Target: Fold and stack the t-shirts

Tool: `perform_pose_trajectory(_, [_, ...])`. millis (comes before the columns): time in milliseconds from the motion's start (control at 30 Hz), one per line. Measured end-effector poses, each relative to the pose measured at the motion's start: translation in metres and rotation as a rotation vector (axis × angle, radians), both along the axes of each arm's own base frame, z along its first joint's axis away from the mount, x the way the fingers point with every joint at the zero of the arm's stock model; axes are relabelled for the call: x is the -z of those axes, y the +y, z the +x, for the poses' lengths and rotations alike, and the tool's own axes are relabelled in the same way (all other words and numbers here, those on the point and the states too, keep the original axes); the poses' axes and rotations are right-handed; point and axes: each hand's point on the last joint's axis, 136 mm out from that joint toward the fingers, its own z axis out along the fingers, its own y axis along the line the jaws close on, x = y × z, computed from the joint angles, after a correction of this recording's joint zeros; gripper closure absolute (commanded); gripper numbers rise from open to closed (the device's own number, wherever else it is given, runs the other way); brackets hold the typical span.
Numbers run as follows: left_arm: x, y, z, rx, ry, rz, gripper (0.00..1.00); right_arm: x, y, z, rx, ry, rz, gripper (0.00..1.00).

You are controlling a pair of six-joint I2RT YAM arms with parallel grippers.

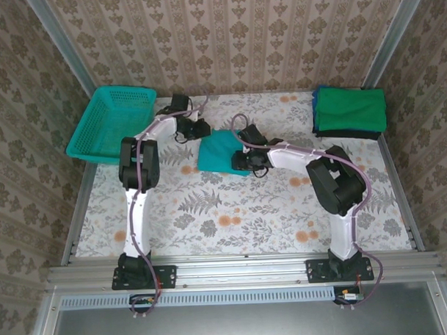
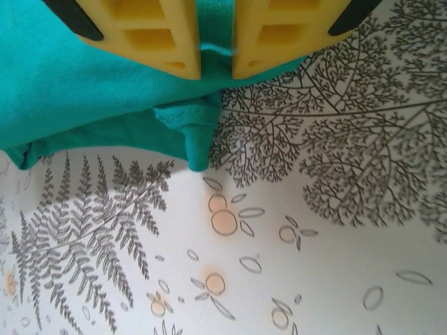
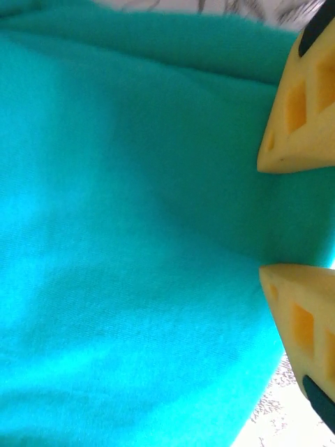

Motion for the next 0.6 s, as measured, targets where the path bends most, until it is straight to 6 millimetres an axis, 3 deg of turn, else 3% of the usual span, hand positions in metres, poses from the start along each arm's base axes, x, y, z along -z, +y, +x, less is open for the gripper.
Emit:
perform_pose_trajectory(133, [-0.013,0.004,-0.014,0.005,-0.006,0.027,0.77,-0.023,-0.013,0.006,0.017,-0.050,-0.025,0.50])
perform_pose_trajectory(233, [-0.046,0.010,-0.026,0.002,-0.057,0.049,0.75,-0.028,-0.021,0.020,0.037,-0.077,-0.049,0.50])
perform_pose_trajectory(367, [-0.100,0.008,-0.046,0.012,-0.166,0.050,0.72,-0.011,-0.025,0.033,0.051,-0.057,-0.079,0.48])
perform_pose_trajectory(433, [-0.113,0.001,-0.055,0.026,-0.203,0.043,0.71,0.005,-0.028,0.032,0.052,-0.026,-0.097,0.48])
perform_pose_trajectory(500, [-0.108,-0.007,-0.066,0.049,-0.205,0.040,0.72,0.022,-0.028,0.029,0.046,0.007,-0.111,0.50])
perform_pose_trajectory(600, [-0.074,-0.015,-0.089,0.083,-0.142,0.057,0.72,0.023,-0.024,0.029,0.029,0.008,-0.106,0.53])
